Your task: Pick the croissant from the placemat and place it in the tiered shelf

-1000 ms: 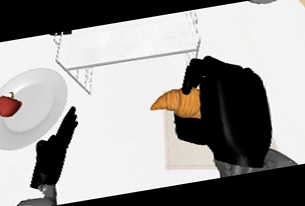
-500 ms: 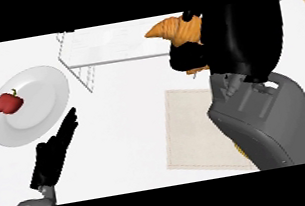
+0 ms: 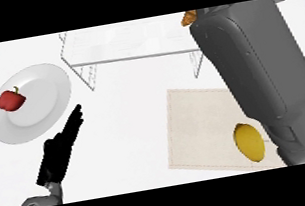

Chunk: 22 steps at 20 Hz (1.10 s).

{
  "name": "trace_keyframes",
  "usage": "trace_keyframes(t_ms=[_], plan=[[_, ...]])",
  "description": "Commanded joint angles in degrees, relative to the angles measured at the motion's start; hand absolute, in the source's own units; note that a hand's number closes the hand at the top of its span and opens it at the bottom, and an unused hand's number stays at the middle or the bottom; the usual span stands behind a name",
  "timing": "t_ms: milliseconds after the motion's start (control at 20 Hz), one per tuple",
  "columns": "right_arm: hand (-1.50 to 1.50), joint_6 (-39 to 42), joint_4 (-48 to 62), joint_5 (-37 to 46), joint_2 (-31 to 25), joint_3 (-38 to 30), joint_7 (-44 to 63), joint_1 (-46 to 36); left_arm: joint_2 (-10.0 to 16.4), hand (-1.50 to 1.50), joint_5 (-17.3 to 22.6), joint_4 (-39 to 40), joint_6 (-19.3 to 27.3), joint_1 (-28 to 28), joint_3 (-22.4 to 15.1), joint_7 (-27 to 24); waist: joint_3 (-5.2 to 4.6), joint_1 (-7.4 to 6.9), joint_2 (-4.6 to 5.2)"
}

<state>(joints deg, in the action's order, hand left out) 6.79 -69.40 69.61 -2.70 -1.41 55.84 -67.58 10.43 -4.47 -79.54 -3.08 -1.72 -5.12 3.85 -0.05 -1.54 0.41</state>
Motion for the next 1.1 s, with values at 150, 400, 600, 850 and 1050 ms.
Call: trace_keyframes(t_ms=[150, 400, 600, 850, 1050], plan=[[1.5, -9.54, 22.38, -1.59, -2.24, -4.96, -9.04, -7.41, 0.94, 0.0, 0.47, 1.32, -2.14, 0.79, 0.7, -2.55, -0.01, -0.47, 0.3], [1.5, -12.3, 35.44, -2.59, -2.37, -7.8, -11.77, -12.59, 1.12, 0.0, 1.2, 0.18, -2.22, -2.19, 1.8, 0.42, -0.03, -1.46, 0.76], [1.5, -16.07, 43.04, -3.63, -1.33, -10.07, -13.13, -14.99, 0.27, 0.0, 1.03, 0.63, -2.68, -1.78, 0.91, -0.23, -0.03, -1.95, 0.92], [-1.5, -25.88, 37.58, -18.39, 2.56, -22.98, -15.9, -12.03, 0.09, 0.0, 0.67, 0.72, -2.5, -2.65, 0.66, -0.56, 0.2, -3.0, 1.66], [-1.5, -31.48, 38.0, -27.47, 2.65, -28.76, -22.27, -12.17, -0.88, 0.0, -0.9, 0.43, -1.93, -2.97, -1.16, 0.11, 0.18, -4.29, 1.8]])
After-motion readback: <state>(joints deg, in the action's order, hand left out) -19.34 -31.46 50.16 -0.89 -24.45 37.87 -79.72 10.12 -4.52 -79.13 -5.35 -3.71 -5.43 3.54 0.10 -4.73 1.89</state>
